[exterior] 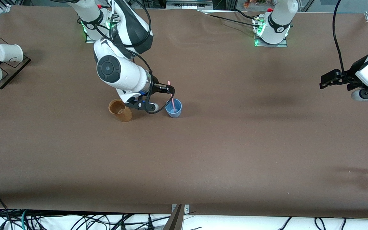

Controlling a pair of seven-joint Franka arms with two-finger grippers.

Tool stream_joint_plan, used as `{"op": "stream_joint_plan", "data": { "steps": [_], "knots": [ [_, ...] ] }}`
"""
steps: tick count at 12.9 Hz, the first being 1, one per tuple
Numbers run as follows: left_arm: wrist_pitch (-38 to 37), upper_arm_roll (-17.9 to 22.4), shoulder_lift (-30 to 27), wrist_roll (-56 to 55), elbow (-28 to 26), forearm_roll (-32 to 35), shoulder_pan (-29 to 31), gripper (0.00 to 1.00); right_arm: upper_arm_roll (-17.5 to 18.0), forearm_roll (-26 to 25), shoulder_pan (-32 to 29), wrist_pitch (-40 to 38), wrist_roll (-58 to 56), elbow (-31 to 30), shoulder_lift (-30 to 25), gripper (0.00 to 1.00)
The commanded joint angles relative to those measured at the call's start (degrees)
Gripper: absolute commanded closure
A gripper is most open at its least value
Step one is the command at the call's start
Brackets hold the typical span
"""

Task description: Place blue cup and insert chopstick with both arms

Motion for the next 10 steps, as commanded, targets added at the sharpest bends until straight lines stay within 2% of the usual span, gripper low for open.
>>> {"op": "stream_joint_plan", "data": {
  "steps": [1,5,7,8,9,10],
  "knots": [
    [0.5,0.1,0.0,0.3,0.0,-1.2,-0.1,0.00,-4.8,-6.8,-0.5,-6.1,-8.1,2.2,-2.9,0.00],
    [0.5,0.1,0.0,0.3,0.0,-1.2,-0.1,0.00,-17.0,-7.5,-0.3,-13.9,-23.0,1.8,-8.2,0.00],
    [0.5,0.0,0.0,0.3,0.0,-1.2,-0.1,0.00,-16.1,-8.2,-6.2,-14.4,-25.6,-0.3,-11.9,0.00],
    [0.5,0.0,0.0,0.4,0.0,-1.2,-0.1,0.00,-14.2,-9.0,-9.3,-14.2,-30.7,-1.8,-13.8,0.00],
    [0.5,0.0,0.0,0.3,0.0,-1.2,-0.1,0.00,-12.5,-13.1,-12.7,-14.1,-34.5,-3.2,-15.2,0.00],
    [0.5,0.0,0.0,0.3,0.0,-1.2,-0.1,0.00,-8.6,-14.8,-17.4,-13.8,-37.0,-5.3,-17.6,0.00]
  ]
}}
